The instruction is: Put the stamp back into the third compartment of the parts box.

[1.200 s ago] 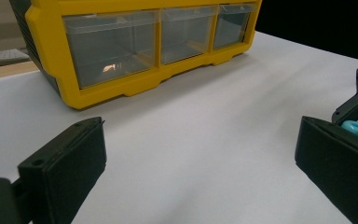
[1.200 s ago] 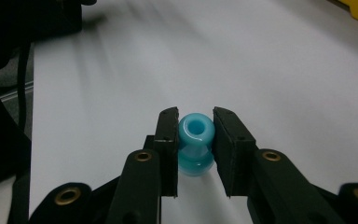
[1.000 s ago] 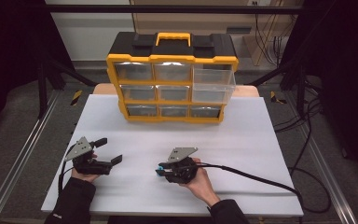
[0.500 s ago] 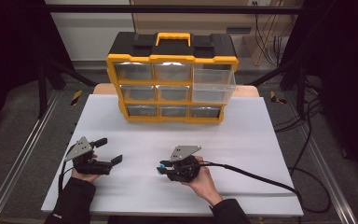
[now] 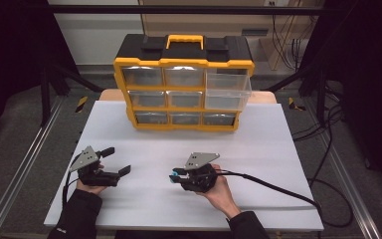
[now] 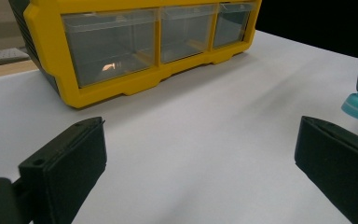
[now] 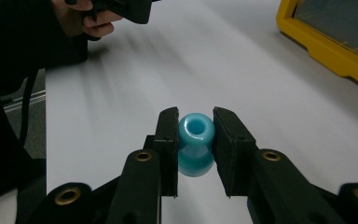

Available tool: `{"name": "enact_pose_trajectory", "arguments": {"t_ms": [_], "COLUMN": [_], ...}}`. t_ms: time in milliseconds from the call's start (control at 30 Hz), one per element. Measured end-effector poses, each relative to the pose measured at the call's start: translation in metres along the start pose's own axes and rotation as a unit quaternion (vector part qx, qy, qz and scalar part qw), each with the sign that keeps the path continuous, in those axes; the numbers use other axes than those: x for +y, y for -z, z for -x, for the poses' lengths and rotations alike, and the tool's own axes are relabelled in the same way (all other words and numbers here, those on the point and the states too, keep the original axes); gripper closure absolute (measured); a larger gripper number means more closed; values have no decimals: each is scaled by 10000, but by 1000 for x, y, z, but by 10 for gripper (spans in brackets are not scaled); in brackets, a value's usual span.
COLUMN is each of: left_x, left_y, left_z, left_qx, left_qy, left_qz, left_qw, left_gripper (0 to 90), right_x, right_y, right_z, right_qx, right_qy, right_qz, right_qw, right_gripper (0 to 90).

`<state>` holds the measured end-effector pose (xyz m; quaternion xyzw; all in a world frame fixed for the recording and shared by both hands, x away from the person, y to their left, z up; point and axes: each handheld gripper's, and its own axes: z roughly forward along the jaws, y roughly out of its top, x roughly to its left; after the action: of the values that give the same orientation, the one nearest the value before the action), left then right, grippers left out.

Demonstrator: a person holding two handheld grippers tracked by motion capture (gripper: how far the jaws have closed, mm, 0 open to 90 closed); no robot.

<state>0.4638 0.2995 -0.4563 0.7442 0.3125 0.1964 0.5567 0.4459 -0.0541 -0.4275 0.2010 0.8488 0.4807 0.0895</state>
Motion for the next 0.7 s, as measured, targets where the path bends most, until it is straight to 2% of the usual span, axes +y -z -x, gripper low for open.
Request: {"name": "enact_pose_trajectory", "arguments": {"t_ms": [700], "left_x": [0], "left_y": [0], "left_z": [0], "left_qx": [5], "left_qy": [6], "left_qz": [5], "left_qw": [10000], "left_gripper": [19], "right_x": [5], "right_y": [24], "right_z": [11], "right_qx": [-232], "right_qy": [-92], "right_qz": [294], "right_qw": [9993], "right_gripper": [723]}}
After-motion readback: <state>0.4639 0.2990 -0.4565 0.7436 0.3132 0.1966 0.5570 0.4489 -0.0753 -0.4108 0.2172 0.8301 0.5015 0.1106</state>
